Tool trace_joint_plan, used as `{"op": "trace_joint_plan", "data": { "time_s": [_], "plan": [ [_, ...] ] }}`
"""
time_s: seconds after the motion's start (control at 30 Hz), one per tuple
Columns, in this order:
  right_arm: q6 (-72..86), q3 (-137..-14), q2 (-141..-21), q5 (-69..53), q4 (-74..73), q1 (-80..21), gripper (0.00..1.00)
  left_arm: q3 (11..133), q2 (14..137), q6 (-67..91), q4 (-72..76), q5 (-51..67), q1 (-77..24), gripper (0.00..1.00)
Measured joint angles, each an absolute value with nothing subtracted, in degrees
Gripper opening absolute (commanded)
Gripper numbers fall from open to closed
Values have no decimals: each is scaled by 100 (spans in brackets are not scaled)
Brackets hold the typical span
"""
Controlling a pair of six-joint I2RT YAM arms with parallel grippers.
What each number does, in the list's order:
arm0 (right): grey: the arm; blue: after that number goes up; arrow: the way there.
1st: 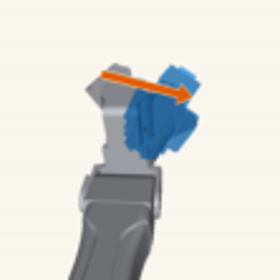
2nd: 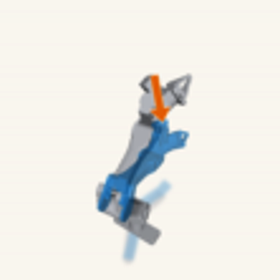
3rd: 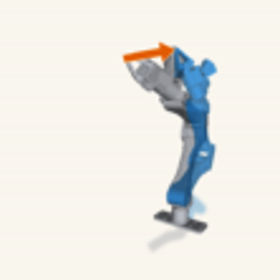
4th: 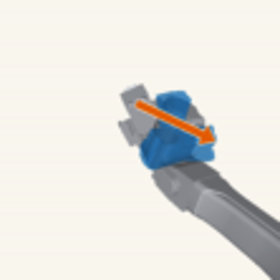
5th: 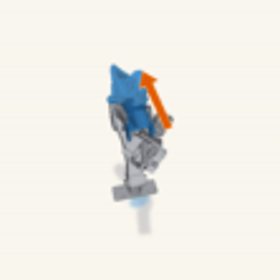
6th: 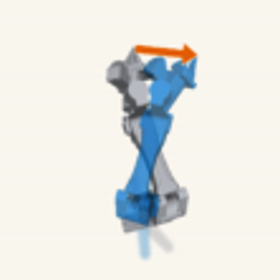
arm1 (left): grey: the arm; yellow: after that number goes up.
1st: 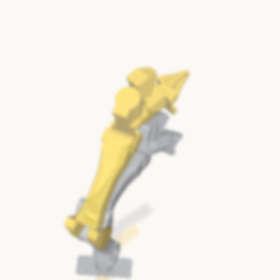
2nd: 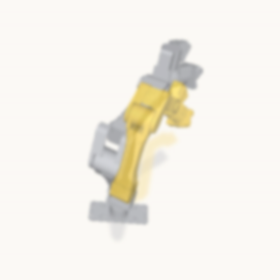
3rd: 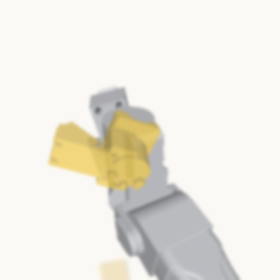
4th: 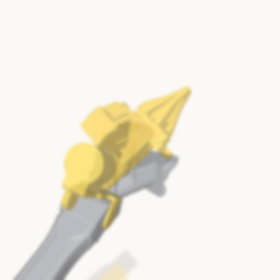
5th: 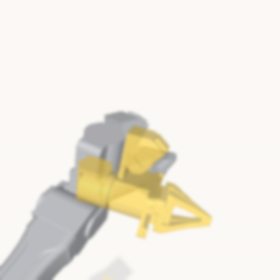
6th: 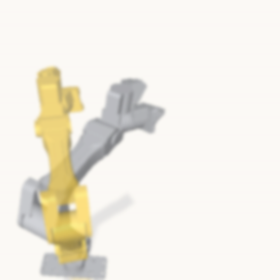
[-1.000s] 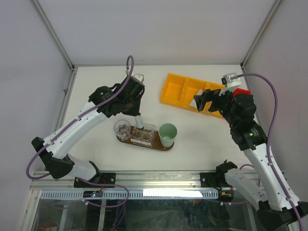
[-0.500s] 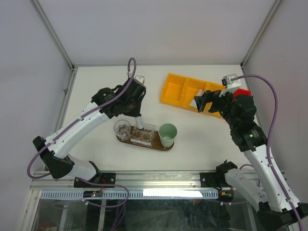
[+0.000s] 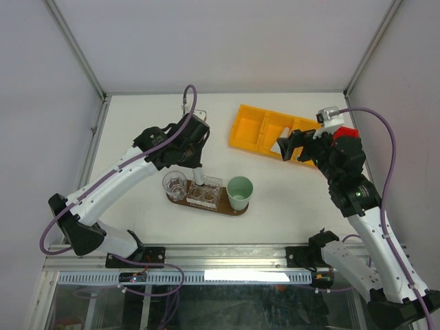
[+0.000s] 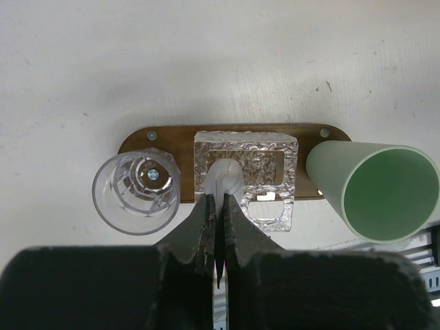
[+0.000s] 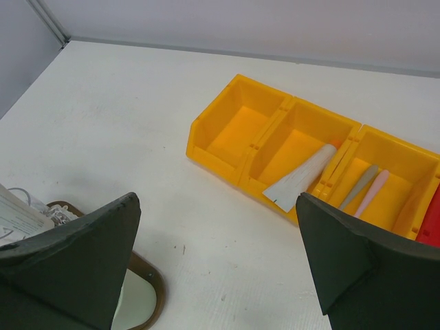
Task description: Prepare toiletry sets of a toothbrush and toothpaste on the tray
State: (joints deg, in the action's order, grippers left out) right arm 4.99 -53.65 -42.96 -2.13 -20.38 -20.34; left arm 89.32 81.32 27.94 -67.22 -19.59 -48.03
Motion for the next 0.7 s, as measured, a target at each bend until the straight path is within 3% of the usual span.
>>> {"op": "trace_joint_plan", "data": {
  "time_s": [0.7],
  "plan": [
    [499, -5347, -4281, -215, -1953, -2034, 100, 8519, 8130, 3100, -6528, -2536, -5144, 0]
  ]
}}
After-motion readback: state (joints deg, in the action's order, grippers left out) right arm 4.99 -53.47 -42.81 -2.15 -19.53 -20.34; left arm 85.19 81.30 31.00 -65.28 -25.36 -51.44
